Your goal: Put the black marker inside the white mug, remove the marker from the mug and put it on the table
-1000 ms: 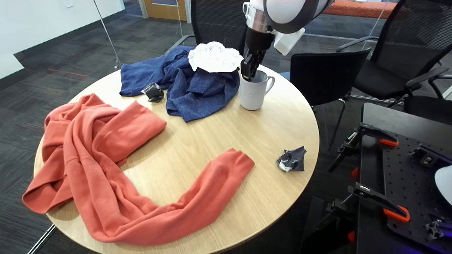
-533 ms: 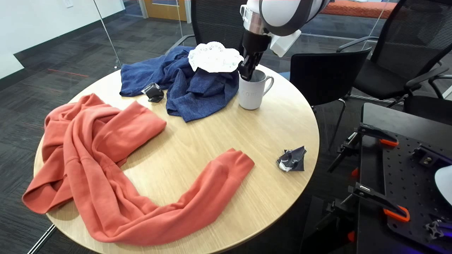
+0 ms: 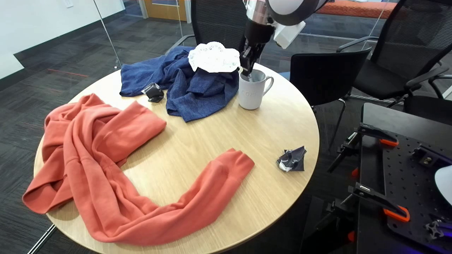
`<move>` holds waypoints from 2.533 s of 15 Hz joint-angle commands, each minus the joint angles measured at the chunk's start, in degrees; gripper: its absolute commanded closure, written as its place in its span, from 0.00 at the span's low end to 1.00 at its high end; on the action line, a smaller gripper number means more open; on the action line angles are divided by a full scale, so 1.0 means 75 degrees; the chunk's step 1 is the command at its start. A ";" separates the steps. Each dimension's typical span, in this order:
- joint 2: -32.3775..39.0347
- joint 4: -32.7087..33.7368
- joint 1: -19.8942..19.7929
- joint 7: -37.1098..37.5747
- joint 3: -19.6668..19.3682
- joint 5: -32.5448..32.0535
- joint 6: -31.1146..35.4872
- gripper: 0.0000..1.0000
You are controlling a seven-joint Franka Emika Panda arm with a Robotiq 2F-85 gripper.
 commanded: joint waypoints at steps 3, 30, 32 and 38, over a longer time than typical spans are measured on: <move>-0.1813 -0.1247 0.0159 -0.0183 -0.0204 -0.0182 0.0344 0.94; -0.0465 -0.0629 0.1900 0.0054 -0.0155 -0.2096 -0.0077 0.94; -0.0134 -0.0359 0.2001 0.0013 -0.0097 -0.2055 -0.0365 0.94; 0.0558 0.0311 0.2309 -0.0003 -0.0005 -0.1997 -0.0985 0.94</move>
